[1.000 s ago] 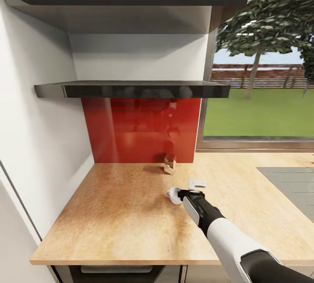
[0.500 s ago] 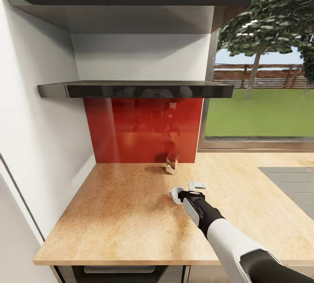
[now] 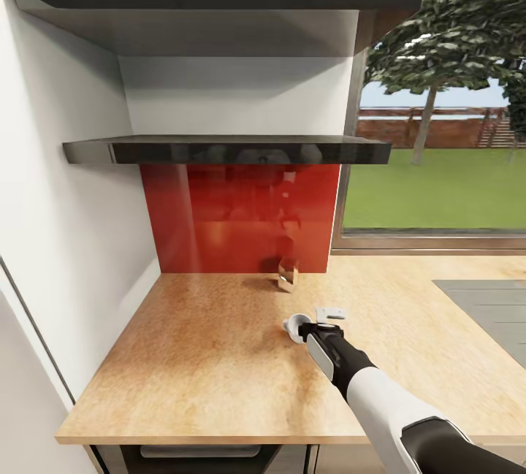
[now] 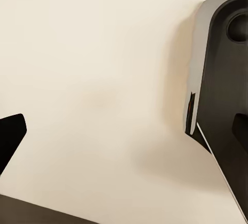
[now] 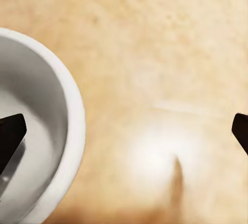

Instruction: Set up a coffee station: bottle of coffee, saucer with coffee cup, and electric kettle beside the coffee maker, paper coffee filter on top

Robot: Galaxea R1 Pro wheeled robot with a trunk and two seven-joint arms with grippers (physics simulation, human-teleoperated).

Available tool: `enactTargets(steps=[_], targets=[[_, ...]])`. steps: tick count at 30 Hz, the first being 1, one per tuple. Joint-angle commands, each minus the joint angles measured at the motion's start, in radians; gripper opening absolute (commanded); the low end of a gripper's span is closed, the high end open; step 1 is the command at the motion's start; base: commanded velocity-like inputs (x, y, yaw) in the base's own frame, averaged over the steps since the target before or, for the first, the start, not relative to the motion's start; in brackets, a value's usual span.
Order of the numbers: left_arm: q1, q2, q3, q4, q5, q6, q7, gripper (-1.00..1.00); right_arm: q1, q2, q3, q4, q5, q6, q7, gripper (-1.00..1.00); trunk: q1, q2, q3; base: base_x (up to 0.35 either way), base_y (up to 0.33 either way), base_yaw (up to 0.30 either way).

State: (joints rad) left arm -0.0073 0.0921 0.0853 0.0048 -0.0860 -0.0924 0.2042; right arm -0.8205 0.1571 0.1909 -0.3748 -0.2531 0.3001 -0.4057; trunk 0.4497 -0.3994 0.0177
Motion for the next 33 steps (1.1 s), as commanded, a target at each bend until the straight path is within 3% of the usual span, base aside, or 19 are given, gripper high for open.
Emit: enactTargets(steps=[1, 7, 8, 33], targets=[[0.000, 0.000, 0.008, 0.001, -0.009, -0.004, 0.003, 1.00, 0.000, -0.001, 0.008, 0.000, -0.009, 0.005, -0.007, 1.00, 0.000, -0.001, 0.000, 0.000, 0.000, 0.000], [0.000, 0.000, 0.008, 0.001, -0.009, -0.005, 0.003, 1.00, 0.000, 0.000, 0.008, 0.019, -0.009, -0.018, -0.007, 1.00, 0.000, -0.001, 0.000, 0.000, 0.000, 0.000], [0.001, 0.000, 0.008, 0.001, -0.009, -0.005, 0.003, 1.00, 0.000, 0.000, 0.008, 0.022, -0.009, -0.023, -0.007, -1.00, 0.000, -0.001, 0.000, 0.000, 0.000, 0.000], [0.010, 0.000, 0.008, 0.000, -0.009, -0.010, 0.001, 1.00, 0.000, 0.004, 0.011, 0.025, -0.009, -0.030, -0.007, -1.00, 0.000, -0.001, 0.000, 0.000, 0.000, 0.000]])
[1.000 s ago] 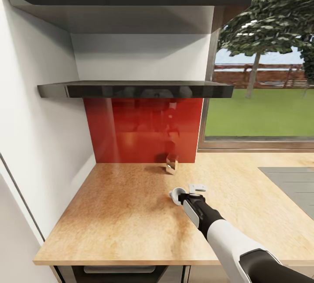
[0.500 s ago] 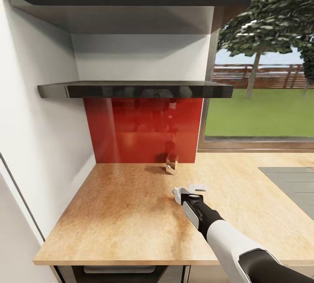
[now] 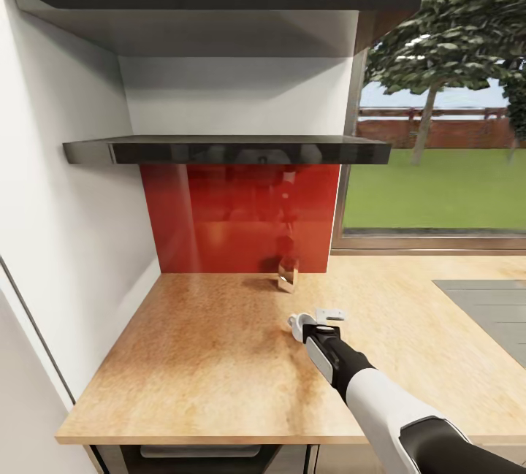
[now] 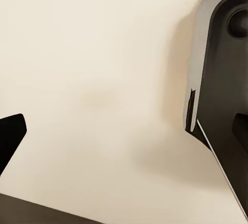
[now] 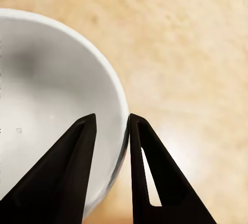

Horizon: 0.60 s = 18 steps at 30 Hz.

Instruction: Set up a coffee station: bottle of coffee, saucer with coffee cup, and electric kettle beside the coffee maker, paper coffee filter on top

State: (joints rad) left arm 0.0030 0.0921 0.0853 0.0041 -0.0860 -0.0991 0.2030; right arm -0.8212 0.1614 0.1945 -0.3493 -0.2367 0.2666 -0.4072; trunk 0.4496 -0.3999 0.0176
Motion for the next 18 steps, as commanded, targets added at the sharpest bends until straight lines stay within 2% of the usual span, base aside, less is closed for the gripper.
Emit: enactTargets(steps=[1, 12, 18], targets=[[0.000, 0.000, 0.008, 0.001, -0.009, -0.004, 0.003, 1.00, 0.001, 0.000, 0.008, -0.001, -0.026, 0.003, -0.005, -1.00, 0.000, 0.000, 0.000, 0.000, 0.000, 0.000], [0.000, 0.000, 0.008, -0.001, -0.012, -0.004, 0.003, 1.00, 0.001, 0.000, 0.007, -0.025, -0.024, 0.005, -0.005, -1.00, 0.000, 0.000, 0.000, 0.000, 0.000, 0.000], [0.000, 0.001, 0.007, -0.001, -0.013, -0.005, 0.002, 1.00, 0.001, -0.002, 0.006, -0.152, -0.023, 0.014, -0.006, -1.00, 0.000, 0.000, 0.000, 0.000, 0.000, 0.000]])
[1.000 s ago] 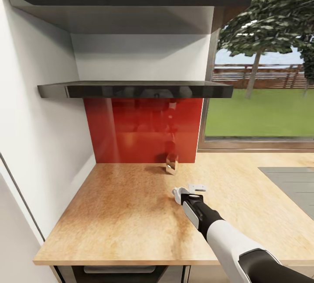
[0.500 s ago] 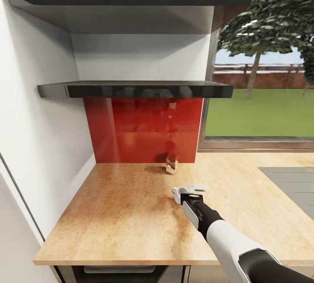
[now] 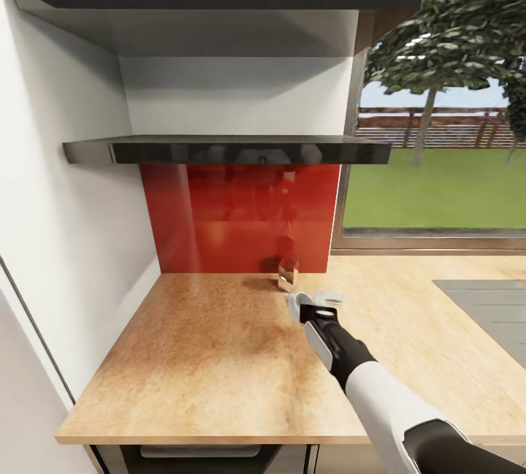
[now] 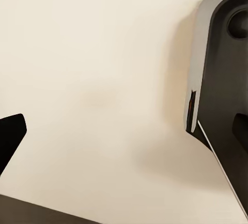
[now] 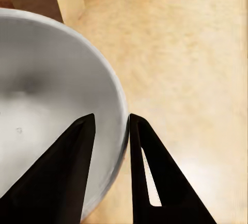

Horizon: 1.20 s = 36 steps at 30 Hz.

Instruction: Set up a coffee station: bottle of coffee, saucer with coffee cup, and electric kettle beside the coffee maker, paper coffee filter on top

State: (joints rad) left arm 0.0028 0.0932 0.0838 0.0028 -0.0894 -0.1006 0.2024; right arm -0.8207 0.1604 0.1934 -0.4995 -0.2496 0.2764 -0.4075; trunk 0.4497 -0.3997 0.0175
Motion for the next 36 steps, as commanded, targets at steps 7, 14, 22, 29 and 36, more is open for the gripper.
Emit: enactTargets(steps=[7, 14, 22, 29, 36], targets=[[0.000, 0.001, 0.008, -0.003, -0.010, -0.002, 0.002, 1.00, 0.000, -0.009, 0.006, -0.144, -0.006, 0.053, -0.007, -1.00, 0.000, 0.000, 0.000, 0.000, 0.000, 0.000], [-0.001, -0.001, 0.015, -0.011, -0.002, -0.002, 0.002, 1.00, 0.000, -0.016, 0.007, -0.236, -0.003, 0.127, -0.008, -1.00, 0.000, 0.000, 0.000, 0.000, 0.000, 0.000], [-0.001, -0.009, 0.010, -0.012, -0.009, -0.002, 0.000, 1.00, 0.000, -0.021, 0.008, -0.309, -0.003, 0.134, -0.011, -1.00, 0.000, 0.000, 0.000, 0.000, 0.000, 0.000], [-0.001, -0.012, 0.014, -0.015, -0.007, -0.004, 0.001, 1.00, 0.000, -0.021, 0.008, -0.329, -0.001, 0.136, -0.013, -1.00, 0.000, 0.000, 0.001, -0.033, -0.241, -0.074], [-0.001, -0.013, 0.014, -0.016, -0.006, -0.004, 0.002, 1.00, 0.000, -0.021, 0.008, -0.329, -0.002, 0.135, -0.013, -1.00, 0.000, 0.000, 0.003, -0.152, -0.260, -0.271]])
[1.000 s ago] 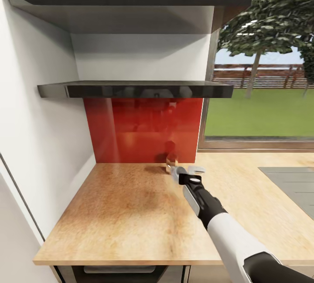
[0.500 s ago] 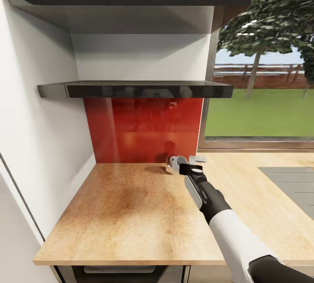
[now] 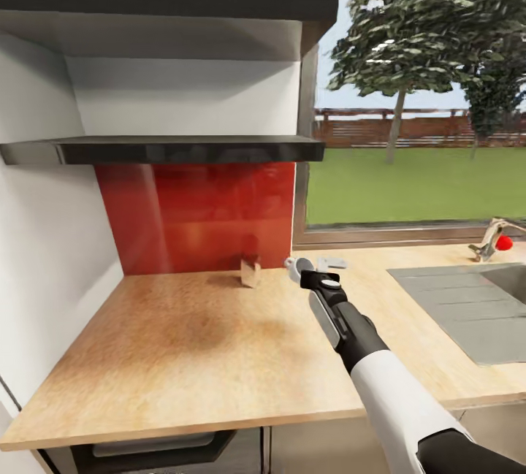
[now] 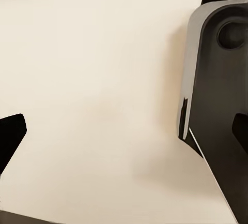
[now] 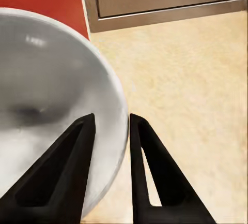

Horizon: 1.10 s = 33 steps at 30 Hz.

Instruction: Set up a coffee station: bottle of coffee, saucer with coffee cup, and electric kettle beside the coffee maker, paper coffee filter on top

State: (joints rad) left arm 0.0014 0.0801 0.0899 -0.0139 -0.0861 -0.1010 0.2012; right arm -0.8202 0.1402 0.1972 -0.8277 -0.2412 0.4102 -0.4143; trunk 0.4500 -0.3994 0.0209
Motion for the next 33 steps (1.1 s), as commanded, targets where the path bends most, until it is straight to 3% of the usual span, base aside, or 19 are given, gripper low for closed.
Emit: enactTargets(steps=[1, 11, 33], targets=[[0.000, 0.000, 0.008, 0.000, -0.009, -0.003, 0.003, 1.00, -0.001, 0.000, 0.004, -0.001, -0.010, 0.001, -0.006, -1.00, 0.000, -0.001, 0.000, -0.155, -0.256, -0.294], [0.000, 0.000, 0.010, -0.001, -0.006, -0.003, 0.003, 1.00, -0.001, 0.001, 0.004, -0.001, -0.010, 0.002, -0.006, -1.00, 0.000, -0.001, 0.000, -0.091, -0.259, -0.296], [0.000, 0.000, 0.014, -0.001, -0.003, -0.005, 0.003, 1.00, -0.001, 0.001, 0.004, -0.001, -0.010, 0.001, -0.006, -1.00, 0.000, -0.001, 0.000, 0.011, -0.252, -0.299]])
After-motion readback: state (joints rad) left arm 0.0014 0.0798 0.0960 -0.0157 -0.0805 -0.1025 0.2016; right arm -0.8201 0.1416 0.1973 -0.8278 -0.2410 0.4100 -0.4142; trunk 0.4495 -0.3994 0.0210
